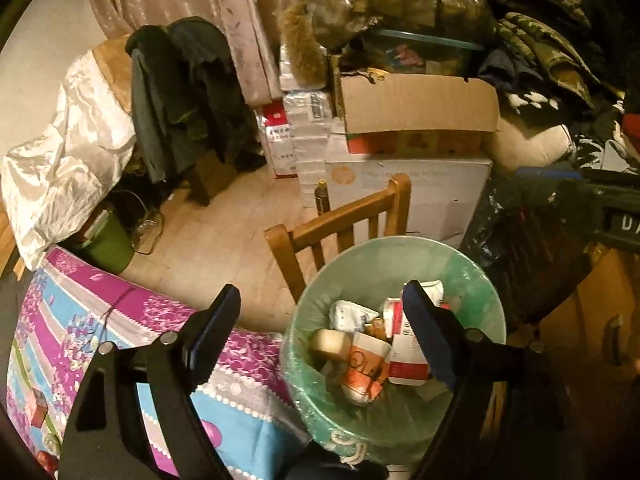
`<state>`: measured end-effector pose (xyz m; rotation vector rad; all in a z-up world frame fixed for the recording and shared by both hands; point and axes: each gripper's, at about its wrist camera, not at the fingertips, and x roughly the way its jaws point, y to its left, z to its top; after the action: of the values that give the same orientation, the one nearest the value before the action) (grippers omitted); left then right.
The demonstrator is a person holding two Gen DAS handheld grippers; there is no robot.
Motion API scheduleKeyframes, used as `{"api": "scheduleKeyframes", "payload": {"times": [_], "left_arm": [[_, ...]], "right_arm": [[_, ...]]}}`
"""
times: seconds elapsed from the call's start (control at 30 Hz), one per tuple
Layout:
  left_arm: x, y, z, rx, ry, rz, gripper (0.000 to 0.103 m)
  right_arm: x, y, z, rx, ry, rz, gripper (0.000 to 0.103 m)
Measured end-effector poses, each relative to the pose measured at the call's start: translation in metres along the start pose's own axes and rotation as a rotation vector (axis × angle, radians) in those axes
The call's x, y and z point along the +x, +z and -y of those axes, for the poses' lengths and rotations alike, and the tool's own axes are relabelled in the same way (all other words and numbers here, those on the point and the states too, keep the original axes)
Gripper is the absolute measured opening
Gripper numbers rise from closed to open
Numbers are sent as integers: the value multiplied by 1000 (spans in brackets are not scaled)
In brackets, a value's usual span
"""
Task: Collect trash
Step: 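Return both open tools from the bin to the quilt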
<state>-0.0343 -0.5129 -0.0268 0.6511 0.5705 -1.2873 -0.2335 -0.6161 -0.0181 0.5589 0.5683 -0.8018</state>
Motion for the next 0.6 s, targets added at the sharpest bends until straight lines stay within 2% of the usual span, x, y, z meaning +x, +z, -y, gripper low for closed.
{"api": "scheduleKeyframes", "payload": {"times": [0.23, 0.37, 0.5, 0.6], "left_arm": [[-20, -6, -24, -49, 96, 46, 80], [-38, -19, -45, -99, 152, 67, 80], [-61, -47, -80, -192, 220, 73, 80], [-86, -82, -119, -289, 307, 71, 80]], "right_arm": [[-9, 3, -23, -51, 16, 50, 35], [-15, 2, -44, -80, 61, 84, 37], [-14, -4, -80, -126, 125, 98, 38], [-10, -14, -115, -170, 176, 94, 39]]}}
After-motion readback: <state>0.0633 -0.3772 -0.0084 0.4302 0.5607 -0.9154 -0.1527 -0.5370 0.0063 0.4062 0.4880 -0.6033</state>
